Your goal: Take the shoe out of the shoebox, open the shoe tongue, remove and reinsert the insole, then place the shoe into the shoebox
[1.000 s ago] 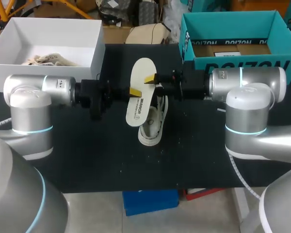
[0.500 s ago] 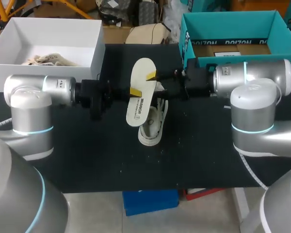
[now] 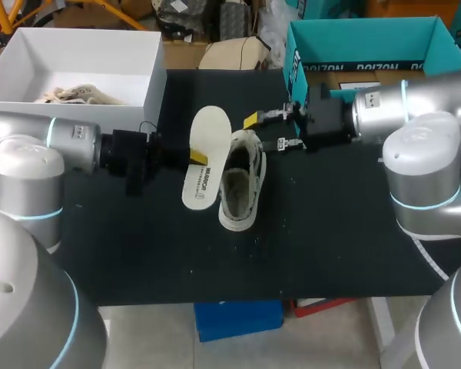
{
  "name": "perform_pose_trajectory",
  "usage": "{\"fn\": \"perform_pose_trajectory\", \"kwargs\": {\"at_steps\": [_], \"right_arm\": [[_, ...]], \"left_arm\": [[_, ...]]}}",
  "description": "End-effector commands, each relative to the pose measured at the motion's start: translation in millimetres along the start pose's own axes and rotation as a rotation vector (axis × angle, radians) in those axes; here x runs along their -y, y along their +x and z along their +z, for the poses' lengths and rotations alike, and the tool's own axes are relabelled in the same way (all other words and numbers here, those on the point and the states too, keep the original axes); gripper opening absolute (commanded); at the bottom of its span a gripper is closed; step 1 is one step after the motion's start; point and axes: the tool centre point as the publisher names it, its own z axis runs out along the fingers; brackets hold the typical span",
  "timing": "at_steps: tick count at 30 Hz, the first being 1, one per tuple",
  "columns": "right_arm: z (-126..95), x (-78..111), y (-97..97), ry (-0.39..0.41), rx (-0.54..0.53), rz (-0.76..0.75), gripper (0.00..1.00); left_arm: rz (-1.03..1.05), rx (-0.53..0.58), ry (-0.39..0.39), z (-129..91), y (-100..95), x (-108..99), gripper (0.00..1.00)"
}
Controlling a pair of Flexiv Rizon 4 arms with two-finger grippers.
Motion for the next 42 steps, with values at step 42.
{"fn": "perform_pose_trajectory", "kwargs": {"at_steps": [42], "right_arm": [[-124, 83.1, -23.3, -0.147, 0.301, -0.083, 1.0]], "left_arm": [[-0.282, -0.199, 0.362, 14, -7.2, 66, 0.0]]}}
